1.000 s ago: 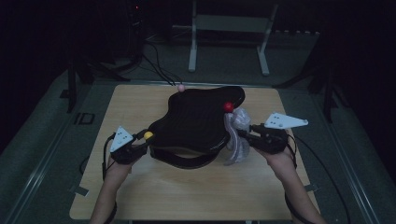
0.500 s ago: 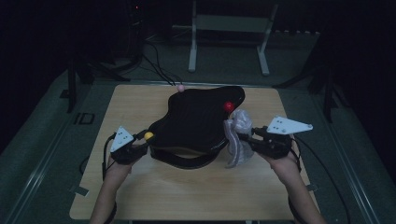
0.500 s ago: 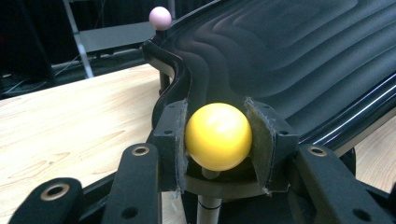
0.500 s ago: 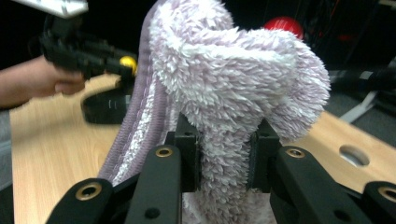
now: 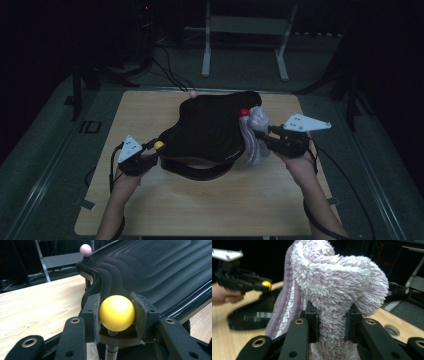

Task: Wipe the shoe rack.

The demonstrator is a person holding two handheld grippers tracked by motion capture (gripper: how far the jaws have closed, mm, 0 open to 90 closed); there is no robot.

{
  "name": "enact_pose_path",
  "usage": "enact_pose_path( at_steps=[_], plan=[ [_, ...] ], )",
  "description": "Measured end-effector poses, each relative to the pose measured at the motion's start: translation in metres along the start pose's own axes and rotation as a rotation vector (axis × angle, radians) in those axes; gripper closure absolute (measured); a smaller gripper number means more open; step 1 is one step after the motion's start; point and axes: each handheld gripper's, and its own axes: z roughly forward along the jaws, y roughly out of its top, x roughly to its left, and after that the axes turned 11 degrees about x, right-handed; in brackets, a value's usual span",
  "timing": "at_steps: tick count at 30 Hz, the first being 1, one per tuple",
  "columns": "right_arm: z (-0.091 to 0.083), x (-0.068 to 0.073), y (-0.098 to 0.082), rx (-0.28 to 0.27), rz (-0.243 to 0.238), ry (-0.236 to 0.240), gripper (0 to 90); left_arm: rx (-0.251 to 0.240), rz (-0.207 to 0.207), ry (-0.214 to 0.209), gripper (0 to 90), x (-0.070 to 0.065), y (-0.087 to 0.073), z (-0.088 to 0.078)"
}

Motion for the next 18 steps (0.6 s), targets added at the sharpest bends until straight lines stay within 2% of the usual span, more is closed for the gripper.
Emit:
enact_pose_path(
  at_steps=[2,5,6,10,12,17,18],
  plan=[
    [0.003,-0.003,0.007,-0.003,-0.003,0.013,70.8,0.005,0.003,0.001,59.0,0.0,0.001,0.0],
    [0.018,-0.003,0.011,0.05,-0.029,0.013,71.2,0.001,-0.002,0.003,59.0,0.0,0.0,0.0],
    [0.02,-0.005,0.009,0.039,-0.006,0.022,71.4,0.002,-0.001,0.004,59.0,0.001,0.0,0.0],
    [0.026,-0.013,-0.005,0.071,0.039,0.032,71.5,-0.001,-0.002,0.006,59.0,0.0,0.0,0.0],
    [0.024,-0.015,-0.008,0.082,0.04,0.028,71.3,0.003,0.001,0.011,59.0,-0.001,0.0,0.0],
    [0.004,-0.008,-0.005,0.007,0.032,0.073,71.1,0.003,0.003,0.005,59.0,-0.001,0.0,0.0],
    [0.004,-0.004,-0.005,0.018,0.015,0.071,71.2,0.002,0.0,0.006,59.0,-0.001,0.0,0.0]
  ],
)
